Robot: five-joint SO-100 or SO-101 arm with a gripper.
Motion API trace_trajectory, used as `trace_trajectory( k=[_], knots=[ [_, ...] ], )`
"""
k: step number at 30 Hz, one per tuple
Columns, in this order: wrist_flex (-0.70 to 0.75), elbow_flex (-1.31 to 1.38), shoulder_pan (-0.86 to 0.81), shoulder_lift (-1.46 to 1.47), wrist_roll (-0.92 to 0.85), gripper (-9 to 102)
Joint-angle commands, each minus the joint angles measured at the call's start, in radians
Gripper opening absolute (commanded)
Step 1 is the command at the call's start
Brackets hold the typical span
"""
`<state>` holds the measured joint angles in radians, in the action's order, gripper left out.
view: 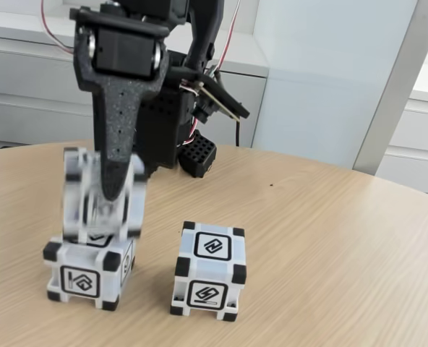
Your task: Stack cubes from left to right.
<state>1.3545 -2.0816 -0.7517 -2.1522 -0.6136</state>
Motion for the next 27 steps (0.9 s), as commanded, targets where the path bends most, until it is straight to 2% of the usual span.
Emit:
trace_trajectory(
  k=[1,5,13,27],
  knots=[
    [-0.012,0.043,-0.008,0.000,-0.038,36],
    [-0.012,0.043,-0.008,0.000,-0.043,37],
    [0.005,0.043,0.008,-0.018,-0.006,47],
    [0.008,0.055,0.011,-0.023,-0.002,49]
  ],
)
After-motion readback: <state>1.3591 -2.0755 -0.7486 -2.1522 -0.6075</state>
